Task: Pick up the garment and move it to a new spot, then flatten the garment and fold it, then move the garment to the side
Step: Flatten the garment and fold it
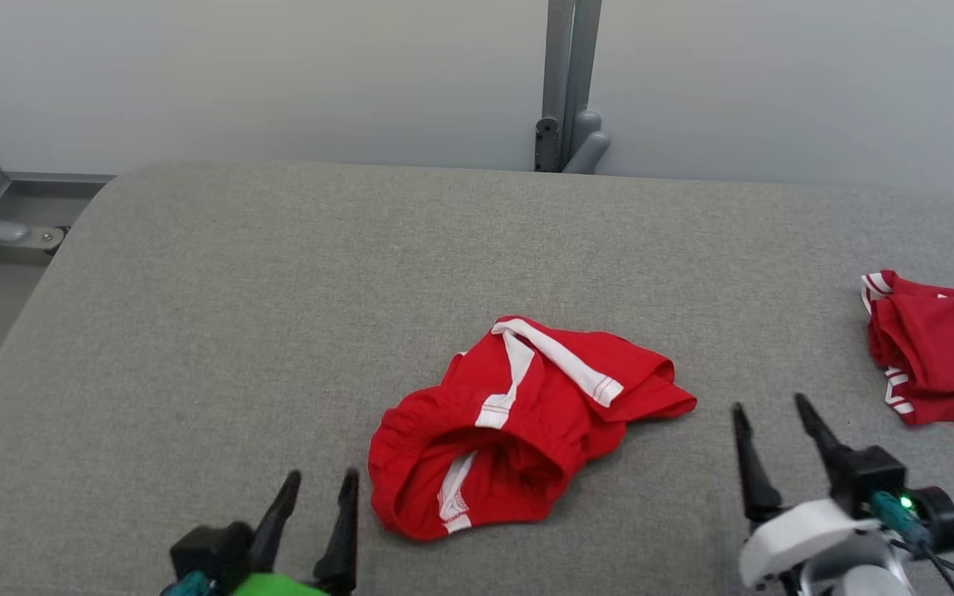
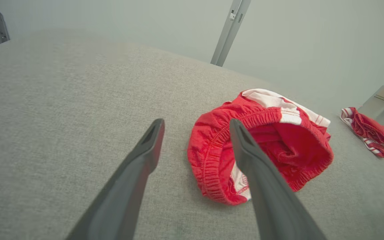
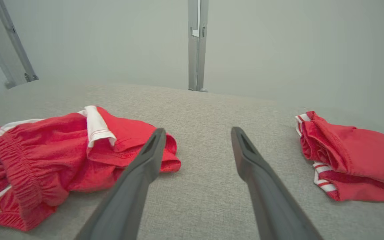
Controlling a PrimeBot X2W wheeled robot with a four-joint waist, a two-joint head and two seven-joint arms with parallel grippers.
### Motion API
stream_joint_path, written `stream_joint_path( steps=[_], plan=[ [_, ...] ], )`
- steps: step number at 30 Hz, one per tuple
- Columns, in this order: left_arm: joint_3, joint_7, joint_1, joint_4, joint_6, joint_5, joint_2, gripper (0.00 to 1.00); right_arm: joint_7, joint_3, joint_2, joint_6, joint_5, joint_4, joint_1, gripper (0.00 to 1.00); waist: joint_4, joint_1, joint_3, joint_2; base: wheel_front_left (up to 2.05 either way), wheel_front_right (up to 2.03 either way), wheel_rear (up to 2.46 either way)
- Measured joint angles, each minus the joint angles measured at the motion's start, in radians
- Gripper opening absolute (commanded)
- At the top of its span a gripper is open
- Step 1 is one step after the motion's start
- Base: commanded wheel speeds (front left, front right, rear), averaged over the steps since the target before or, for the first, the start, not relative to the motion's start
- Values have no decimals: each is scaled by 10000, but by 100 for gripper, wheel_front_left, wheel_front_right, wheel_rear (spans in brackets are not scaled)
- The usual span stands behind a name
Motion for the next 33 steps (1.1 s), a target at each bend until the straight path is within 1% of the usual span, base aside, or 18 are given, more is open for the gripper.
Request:
stream_joint_path(
  steps=[3,5,6,7,9,12,14,17,18,20,24,30,33],
  plan=[
    [-757,924,-710,-205,-31,-606,-136,100,142,1170,-36,4,-178,897,-973,100,98,0,97,0,0,0,0],
    [-1292,1442,-1232,-270,2,-821,-188,100,686,1808,-215,4,-173,1342,-1798,100,186,0,173,0,0,0,0],
    [-1534,1758,-1485,-257,104,-1110,-203,100,851,2063,-284,6,-150,1478,-2135,100,241,0,209,0,0,0,0],
    [-1866,2013,-1678,-263,219,-1576,-207,100,1057,2322,-337,4,-65,1649,-2464,100,296,0,251,0,0,0,0],
    [-2602,2429,-2031,-267,594,-2412,-196,100,1501,2951,-575,8,48,2034,-2960,100,408,0,334,0,0,0,0],
    [-3609,2823,-2563,-215,1273,-3578,-226,100,2046,3707,-968,6,311,2491,-3445,100,590,0,454,0,0,0,0],
    [-4107,2894,-2888,-159,1626,-4280,-219,100,2211,4015,-1150,6,491,2614,-3694,100,684,0,545,0,0,0,0],
    [-4677,2748,-3337,48,2008,-5101,-222,100,2376,4330,-1402,6,736,2700,-3997,100,759,0,717,0,0,0,0],
    [-4811,2725,-3462,107,2090,-5532,-219,100,2429,4443,-1484,6,800,2717,-4036,100,766,0,771,0,0,0,0],
    [-5152,2731,-3628,196,2209,-6399,-217,100,2491,4707,-1601,6,918,2732,-4064,100,761,0,880,0,0,0,0],
    [-5580,2585,-4154,435,2460,-7469,-219,100,2527,5014,-1768,6,1160,2631,-4186,100,687,0,1105,0,0,0,0],
    [-5925,2171,-4629,1051,2575,-8600,-221,100,2633,5482,-2019,6,1323,2293,-4185,100,490,0,1335,0,0,0,0],
    [-6057,1914,-4885,1461,2633,-8717,-217,100,2711,5758,-2119,6,1377,2008,-4165,100,394,0,1372,0,0,0,0]
  ],
)
